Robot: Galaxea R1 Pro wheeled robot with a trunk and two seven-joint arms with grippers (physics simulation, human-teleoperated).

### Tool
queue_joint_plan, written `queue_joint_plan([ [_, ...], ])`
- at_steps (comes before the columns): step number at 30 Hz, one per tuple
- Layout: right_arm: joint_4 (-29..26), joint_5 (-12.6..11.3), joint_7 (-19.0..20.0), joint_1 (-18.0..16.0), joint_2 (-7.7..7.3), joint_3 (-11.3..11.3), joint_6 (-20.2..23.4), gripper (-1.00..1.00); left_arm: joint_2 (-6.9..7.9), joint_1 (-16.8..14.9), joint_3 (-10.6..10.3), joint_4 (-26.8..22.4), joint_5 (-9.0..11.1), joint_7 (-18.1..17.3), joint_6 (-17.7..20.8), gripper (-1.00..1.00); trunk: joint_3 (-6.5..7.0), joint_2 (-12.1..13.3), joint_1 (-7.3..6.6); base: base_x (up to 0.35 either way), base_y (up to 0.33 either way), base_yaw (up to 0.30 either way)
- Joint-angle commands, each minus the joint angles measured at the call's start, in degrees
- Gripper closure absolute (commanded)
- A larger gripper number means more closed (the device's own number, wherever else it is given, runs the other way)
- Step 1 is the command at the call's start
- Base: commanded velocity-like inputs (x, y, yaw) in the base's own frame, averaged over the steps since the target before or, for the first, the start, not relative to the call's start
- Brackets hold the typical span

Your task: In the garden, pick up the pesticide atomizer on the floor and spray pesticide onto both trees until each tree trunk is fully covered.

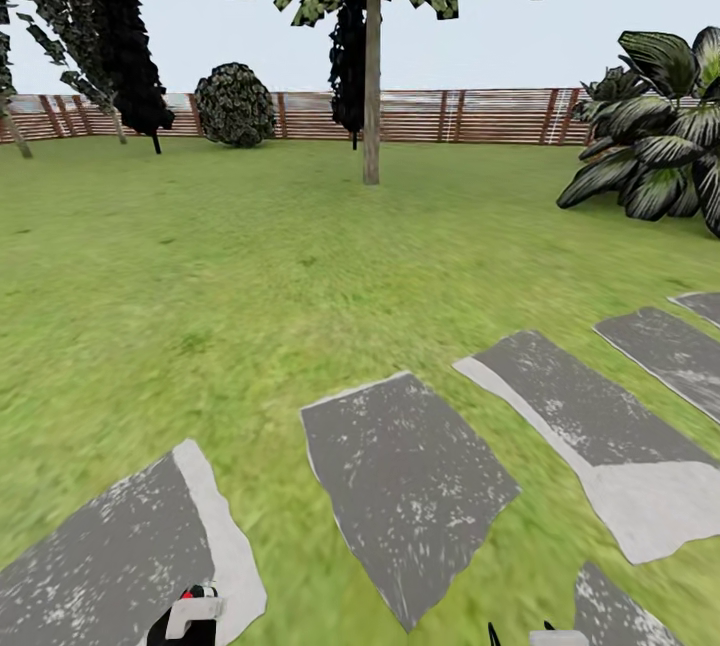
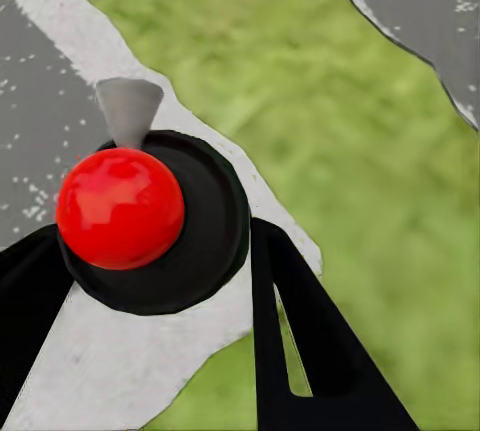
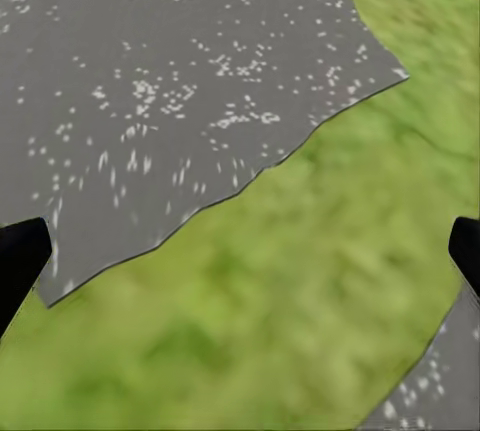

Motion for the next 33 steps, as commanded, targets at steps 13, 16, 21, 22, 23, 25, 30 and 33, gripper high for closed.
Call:
queue_joint_plan([
  [13,0.0,-0.1,-0.1,0.0,-0.01,-0.1,-0.2,-1.0,-0.18,0.0,0.0,0.0,0.0,0.0,-0.2,1.0,-0.05,0.0,0.03,0.339,0.0,0.0],
  [16,-0.1,-0.3,-0.2,0.0,0.08,-0.3,-0.2,-1.0,-0.15,0.0,0.1,0.1,0.0,0.0,-0.2,1.0,-0.05,0.0,0.03,0.339,0.0,0.0],
  [21,-0.1,-0.4,-0.2,0.0,0.34,-0.5,-0.2,-1.0,-0.02,0.2,0.1,0.2,-0.1,0.0,-0.2,1.0,-0.05,0.0,0.03,0.339,0.0,0.0],
  [22,-0.1,-0.4,-0.2,0.0,0.37,-0.5,-0.2,-1.0,0.04,0.3,0.1,0.2,-0.1,0.0,-0.2,1.0,-0.05,0.0,0.03,0.339,0.0,0.0],
  [23,-0.1,-0.4,-0.2,0.0,0.36,-0.5,-0.2,-1.0,0.12,0.4,0.1,0.2,-0.1,0.0,-0.2,1.0,-0.05,0.0,0.03,0.339,0.0,0.0],
  [25,-0.1,-0.3,-0.2,0.0,0.27,-0.4,-0.2,-1.0,0.2,0.4,0.1,0.2,-0.1,0.0,-0.2,1.0,-0.05,0.0,0.03,0.339,0.0,0.0],
  [30,0.0,-0.2,-0.1,0.0,-0.04,-0.3,-0.2,-1.0,0.2,0.5,0.1,0.1,0.1,0.0,-0.3,1.0,-0.05,0.0,0.03,0.339,0.0,0.0],
  [33,0.0,-0.2,0.0,0.0,-0.09,-0.3,-0.2,-1.0,0.05,0.5,0.0,0.1,0.1,-0.1,-0.3,1.0,-0.05,0.0,0.03,0.339,0.0,0.0],
])
